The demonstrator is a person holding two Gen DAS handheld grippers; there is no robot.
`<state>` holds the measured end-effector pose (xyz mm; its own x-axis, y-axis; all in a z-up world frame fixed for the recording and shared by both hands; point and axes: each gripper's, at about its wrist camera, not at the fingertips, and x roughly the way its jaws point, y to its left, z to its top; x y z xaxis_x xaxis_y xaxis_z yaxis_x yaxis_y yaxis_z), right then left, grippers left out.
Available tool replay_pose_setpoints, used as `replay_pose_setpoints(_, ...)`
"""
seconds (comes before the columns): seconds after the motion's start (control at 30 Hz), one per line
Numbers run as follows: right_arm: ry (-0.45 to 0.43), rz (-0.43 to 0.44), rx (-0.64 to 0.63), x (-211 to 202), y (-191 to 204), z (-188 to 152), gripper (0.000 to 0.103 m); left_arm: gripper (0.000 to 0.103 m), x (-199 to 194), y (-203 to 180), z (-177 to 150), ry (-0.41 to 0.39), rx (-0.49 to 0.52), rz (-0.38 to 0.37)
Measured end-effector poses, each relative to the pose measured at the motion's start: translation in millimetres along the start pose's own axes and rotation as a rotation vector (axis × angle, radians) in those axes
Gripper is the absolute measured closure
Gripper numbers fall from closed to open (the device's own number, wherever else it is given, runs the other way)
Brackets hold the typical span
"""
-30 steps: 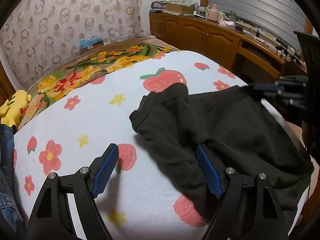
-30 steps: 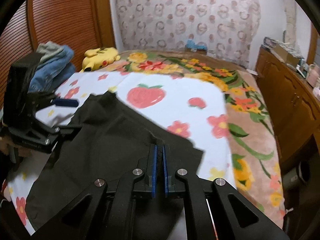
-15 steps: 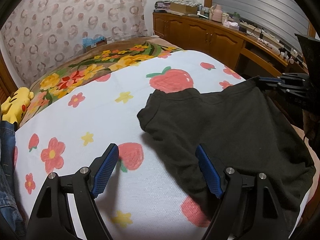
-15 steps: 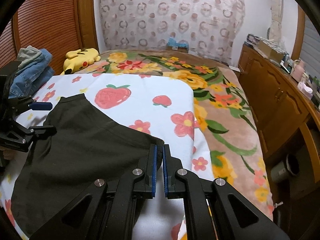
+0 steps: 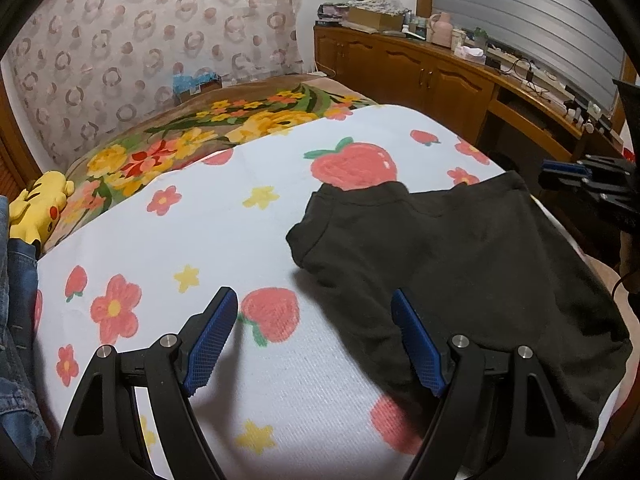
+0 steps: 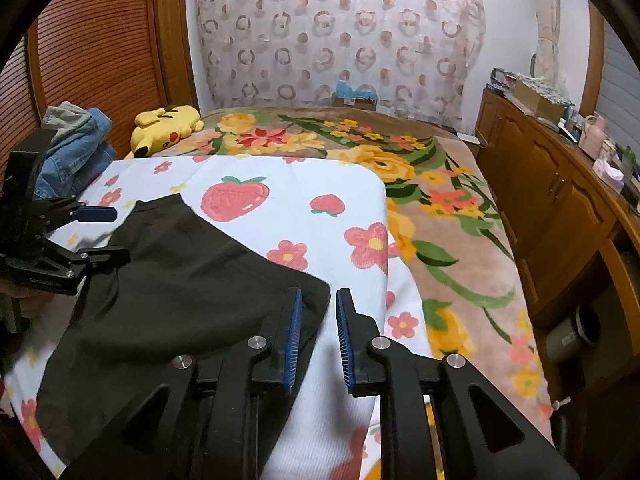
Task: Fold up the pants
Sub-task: 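Withdraw the open right gripper from the folded black pants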
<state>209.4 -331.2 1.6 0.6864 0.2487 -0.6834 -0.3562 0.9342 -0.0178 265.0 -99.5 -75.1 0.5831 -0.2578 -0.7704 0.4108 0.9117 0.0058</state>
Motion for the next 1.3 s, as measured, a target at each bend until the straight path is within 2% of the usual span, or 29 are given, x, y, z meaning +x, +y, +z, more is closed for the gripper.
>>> replay_pose_setpoints(0.4, -0.033, 0.038, 0.048, -35.7, 19.1, -26.8, 0.084, 0.023, -33.1, -17.9, -13.8, -0.046, 0.001, -0.049)
replay_pose_setpoints(0.5, -0.033, 0.045, 0.055, -44.5, 27.5, -38.0, 0.077, 0.023, -40.6, -24.2, -22.1, -0.048, 0.004, -0.078)
replay_pose_setpoints(0.63, -0.027, 0.052, 0.067, -54.2, 33.9, -48.4, 0.075, 0.022, -48.6, -30.6, -32.0, -0.052, -0.001, -0.103)
replay_pose_setpoints(0.8, -0.024, 0.058, 0.083, -63.3, 38.2, -61.2, 0.074, 0.017, -57.0, -36.2, -43.4, -0.063, -0.015, -0.124)
replay_pose_setpoints(1.07, -0.013, 0.060, 0.091, -72.4, 42.2, -72.0, 0.074, 0.015, -66.9, -46.7, -59.0, -0.066, -0.027, -0.143)
replay_pose_setpoints(1.3, -0.006, 0.066, 0.102, -74.4, 51.6, -80.8, 0.074, 0.015, -77.3, -63.0, -75.7, -0.060, 0.004, -0.119)
